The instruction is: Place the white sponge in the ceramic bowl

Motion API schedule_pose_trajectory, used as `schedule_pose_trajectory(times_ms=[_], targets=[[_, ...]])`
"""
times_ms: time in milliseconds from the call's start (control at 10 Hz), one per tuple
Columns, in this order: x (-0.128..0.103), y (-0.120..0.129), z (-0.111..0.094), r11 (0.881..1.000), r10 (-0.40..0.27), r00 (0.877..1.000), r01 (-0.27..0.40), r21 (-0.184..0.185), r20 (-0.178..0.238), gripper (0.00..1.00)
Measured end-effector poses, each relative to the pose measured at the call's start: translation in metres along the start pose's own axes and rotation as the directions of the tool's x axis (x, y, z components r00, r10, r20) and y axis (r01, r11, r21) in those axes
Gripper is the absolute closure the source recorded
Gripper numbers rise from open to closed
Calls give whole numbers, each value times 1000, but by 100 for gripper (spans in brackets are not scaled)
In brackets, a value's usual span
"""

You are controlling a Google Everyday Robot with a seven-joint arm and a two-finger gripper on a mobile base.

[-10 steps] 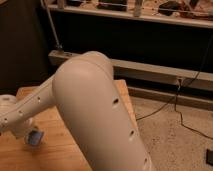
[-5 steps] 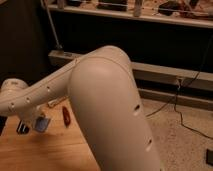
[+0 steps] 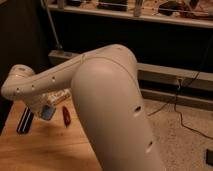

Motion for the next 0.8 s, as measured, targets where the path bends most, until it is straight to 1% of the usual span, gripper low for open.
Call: schedule_pose_trajectory(times_ms=[400,800], targets=[[-2,-47,6,999,43,999,-43,1,-8,82],[7,-100,18,997,80,996,-80,7,-48,82]])
